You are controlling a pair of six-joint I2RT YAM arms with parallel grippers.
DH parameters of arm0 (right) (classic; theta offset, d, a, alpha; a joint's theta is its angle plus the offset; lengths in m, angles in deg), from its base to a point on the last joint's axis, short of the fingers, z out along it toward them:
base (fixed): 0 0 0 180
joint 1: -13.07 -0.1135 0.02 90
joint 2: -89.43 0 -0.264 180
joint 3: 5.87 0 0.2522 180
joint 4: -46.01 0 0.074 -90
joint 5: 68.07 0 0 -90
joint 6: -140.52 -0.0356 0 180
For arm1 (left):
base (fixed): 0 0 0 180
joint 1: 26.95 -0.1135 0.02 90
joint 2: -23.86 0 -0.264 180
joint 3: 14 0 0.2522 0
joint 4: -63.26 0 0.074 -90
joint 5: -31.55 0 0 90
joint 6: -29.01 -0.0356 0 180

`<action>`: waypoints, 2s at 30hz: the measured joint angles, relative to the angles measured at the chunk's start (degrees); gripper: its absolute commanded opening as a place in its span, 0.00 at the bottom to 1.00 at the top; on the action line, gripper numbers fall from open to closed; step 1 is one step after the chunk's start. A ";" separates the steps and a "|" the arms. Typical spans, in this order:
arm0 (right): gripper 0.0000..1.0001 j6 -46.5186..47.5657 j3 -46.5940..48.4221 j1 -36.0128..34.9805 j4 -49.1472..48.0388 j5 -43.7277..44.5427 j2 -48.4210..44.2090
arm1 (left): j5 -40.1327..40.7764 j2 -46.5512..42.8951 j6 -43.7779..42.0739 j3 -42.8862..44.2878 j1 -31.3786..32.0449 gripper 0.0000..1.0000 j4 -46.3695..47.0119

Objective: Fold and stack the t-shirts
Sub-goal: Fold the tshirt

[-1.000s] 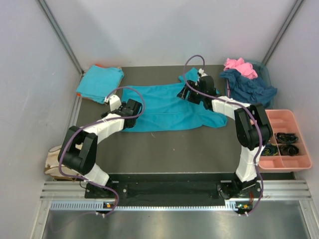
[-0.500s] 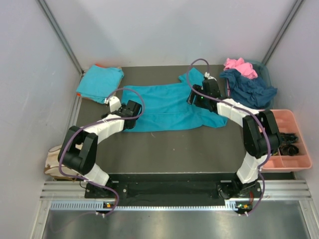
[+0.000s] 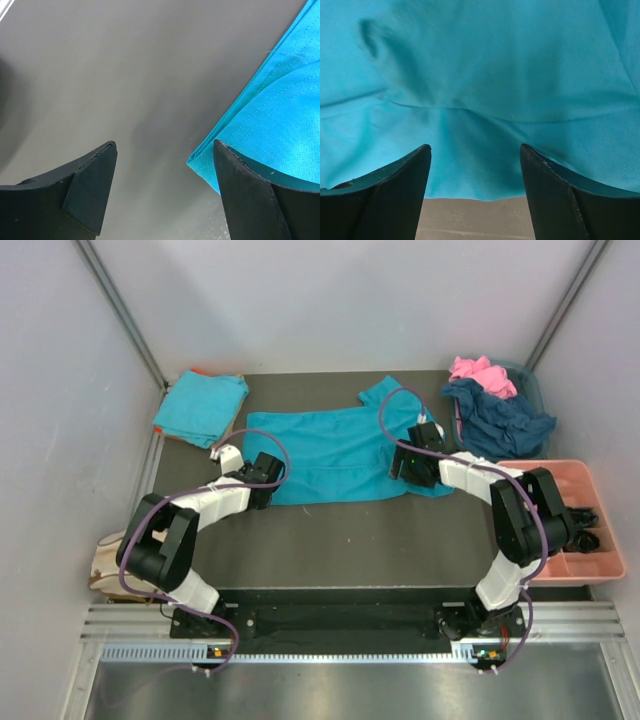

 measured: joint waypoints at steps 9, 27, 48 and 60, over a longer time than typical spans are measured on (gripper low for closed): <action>0.73 -0.13 -1.18 -0.17 0.26 1.33 1.01 | -0.42 -0.85 -1.27 0.00 0.11 0.81 0.50; 0.73 -0.11 -0.50 -0.37 0.26 1.95 1.73 | -7.74 -3.50 -9.68 0.02 0.52 0.68 8.79; 0.73 -0.07 -0.04 -0.37 0.22 1.97 2.16 | -10.69 1.70 -12.79 0.02 1.18 0.28 10.73; 0.73 -0.04 0.35 -0.37 0.24 1.97 2.47 | -10.16 2.16 -12.94 0.13 1.22 0.00 9.73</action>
